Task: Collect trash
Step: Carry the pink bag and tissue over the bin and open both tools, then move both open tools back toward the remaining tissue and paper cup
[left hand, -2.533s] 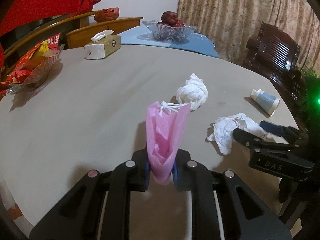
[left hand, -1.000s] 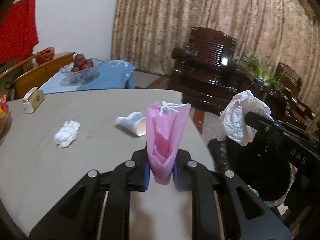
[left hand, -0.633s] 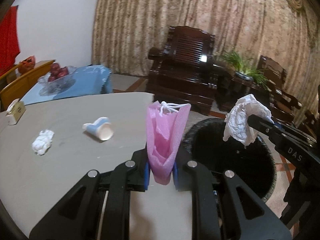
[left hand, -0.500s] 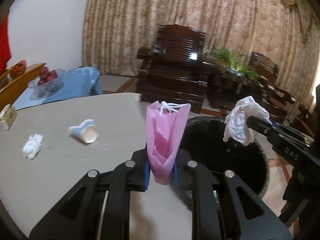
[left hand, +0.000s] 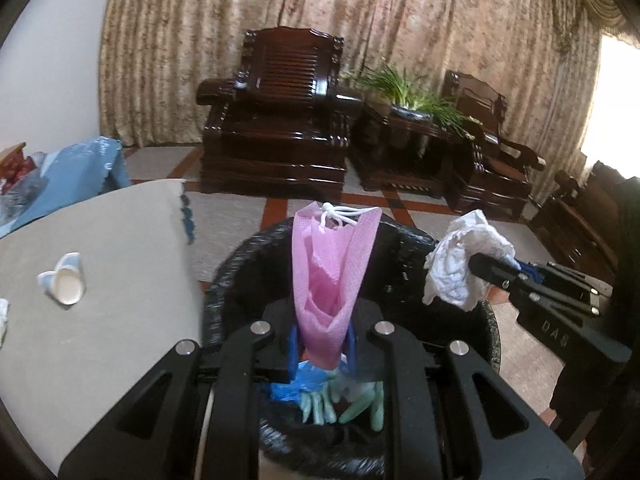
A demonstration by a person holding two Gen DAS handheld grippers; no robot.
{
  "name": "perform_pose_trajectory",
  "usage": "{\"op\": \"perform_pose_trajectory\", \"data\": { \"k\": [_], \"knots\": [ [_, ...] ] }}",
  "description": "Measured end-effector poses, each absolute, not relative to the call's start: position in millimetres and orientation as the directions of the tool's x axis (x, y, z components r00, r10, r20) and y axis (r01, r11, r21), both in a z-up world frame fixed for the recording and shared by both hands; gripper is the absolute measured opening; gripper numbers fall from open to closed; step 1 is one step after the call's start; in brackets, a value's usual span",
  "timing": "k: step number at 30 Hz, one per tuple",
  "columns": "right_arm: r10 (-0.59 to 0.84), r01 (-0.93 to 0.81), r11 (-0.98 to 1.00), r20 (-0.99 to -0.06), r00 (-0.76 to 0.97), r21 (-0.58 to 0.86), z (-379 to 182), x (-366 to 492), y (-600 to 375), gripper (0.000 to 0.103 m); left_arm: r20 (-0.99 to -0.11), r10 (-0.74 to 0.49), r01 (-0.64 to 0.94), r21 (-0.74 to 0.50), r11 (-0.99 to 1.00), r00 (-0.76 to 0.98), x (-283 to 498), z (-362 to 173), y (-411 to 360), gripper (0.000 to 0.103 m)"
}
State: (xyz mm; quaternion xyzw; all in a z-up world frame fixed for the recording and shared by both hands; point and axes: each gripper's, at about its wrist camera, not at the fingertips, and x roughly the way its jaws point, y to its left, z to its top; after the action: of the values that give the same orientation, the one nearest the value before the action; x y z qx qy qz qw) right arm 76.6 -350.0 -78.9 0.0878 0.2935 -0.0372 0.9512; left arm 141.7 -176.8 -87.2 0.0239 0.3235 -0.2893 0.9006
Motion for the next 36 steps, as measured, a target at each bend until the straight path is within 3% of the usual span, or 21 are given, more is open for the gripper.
{"op": "perform_pose_trajectory", "data": {
  "k": [2, 3, 4, 5, 7, 9, 15, 19, 36],
  "knots": [
    [-0.025, 0.131, 0.981, -0.581, 0.814, 0.141, -87.9, 79.6, -355.7, 0.013, -0.613, -0.511, 0.55, -0.145, 0.822, 0.602, 147.1, -95.8, -188.9, 0.02],
    [-0.035, 0.14, 0.981, -0.587, 0.809, 0.135, -92.7, 81.6, -358.5, 0.021, -0.623, -0.519, 0.559, -0.154, 0.815, 0.585, 150.0, -101.0, -194.6, 0.022],
    [-0.039, 0.143, 0.981, -0.591, 0.806, 0.131, -95.7, 81.4, -359.6, 0.028, -0.63, -0.52, 0.561, -0.157, 0.812, 0.577, 151.5, -103.9, -197.1, 0.029],
    [-0.037, 0.143, 0.982, -0.606, 0.795, 0.127, -100.6, 83.8, -361.7, 0.037, -0.637, -0.52, 0.562, -0.161, 0.812, 0.569, 153.6, -106.8, -199.7, 0.048],
    [-0.054, 0.156, 0.981, -0.619, 0.783, 0.111, -107.5, 85.2, -364.3, 0.044, -0.641, -0.532, 0.561, -0.185, 0.807, 0.553, 156.2, -110.7, -200.9, 0.06],
    [-0.062, 0.165, 0.98, -0.623, 0.78, 0.108, -110.7, 83.0, -365.4, 0.063, -0.642, -0.536, 0.559, -0.195, 0.806, 0.548, 155.9, -111.9, -198.3, 0.063],
    [-0.095, 0.209, 0.97, -0.59, 0.802, 0.127, -107.6, 66.3, -369.9, 0.095, -0.611, -0.495, 0.515, -0.162, 0.842, 0.618, 154.9, -99.0, -173.3, 0.08],
    [-0.077, 0.188, 0.971, -0.558, 0.826, 0.144, -94.0, 60.4, -363.6, 0.097, -0.585, -0.454, 0.479, -0.125, 0.869, 0.672, 148.8, -82.7, -147.6, 0.09],
    [0.086, -0.012, 0.989, -0.497, 0.864, 0.15, -59.6, 97.0, -263.1, 0.097, -0.535, -0.256, 0.258, -0.072, 0.963, 0.805, 134.0, -48.7, -13.5, 0.091]
  ]
}}
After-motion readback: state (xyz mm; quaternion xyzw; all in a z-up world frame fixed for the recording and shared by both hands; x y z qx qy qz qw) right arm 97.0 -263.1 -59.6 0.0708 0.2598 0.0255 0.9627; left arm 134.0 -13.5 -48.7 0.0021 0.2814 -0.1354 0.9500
